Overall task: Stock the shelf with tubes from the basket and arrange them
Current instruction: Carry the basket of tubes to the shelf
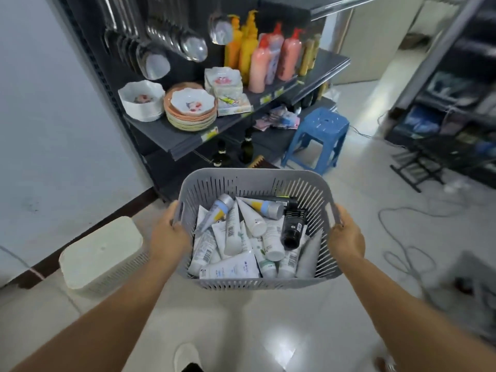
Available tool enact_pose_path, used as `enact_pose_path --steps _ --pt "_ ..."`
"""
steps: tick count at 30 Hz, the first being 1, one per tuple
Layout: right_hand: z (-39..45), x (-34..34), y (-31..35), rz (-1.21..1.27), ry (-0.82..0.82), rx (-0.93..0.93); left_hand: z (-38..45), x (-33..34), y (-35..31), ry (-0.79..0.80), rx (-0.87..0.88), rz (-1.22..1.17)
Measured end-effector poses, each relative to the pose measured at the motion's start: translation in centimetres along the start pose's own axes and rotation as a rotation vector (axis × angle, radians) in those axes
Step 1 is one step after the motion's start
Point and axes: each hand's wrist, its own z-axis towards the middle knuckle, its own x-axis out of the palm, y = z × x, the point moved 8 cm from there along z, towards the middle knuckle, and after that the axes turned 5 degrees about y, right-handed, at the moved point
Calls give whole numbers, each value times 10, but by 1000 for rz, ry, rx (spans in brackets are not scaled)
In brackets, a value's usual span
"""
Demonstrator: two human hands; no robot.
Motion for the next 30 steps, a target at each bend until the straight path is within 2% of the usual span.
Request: enact_pose_path --steps 3,11,24,30 --pt "17 -47 -35 46 -52 70 -9 44 -44 52 -5 -22" --pt "80 -135 -94 124 -205 197 16 143 -151 148 121 -65" --pt "251 -219 -60 210 -373 250 163 277 -329 271 268 -11" --pt "341 -257 -58 209 -415 266 216 343 -395 309 260 -54"
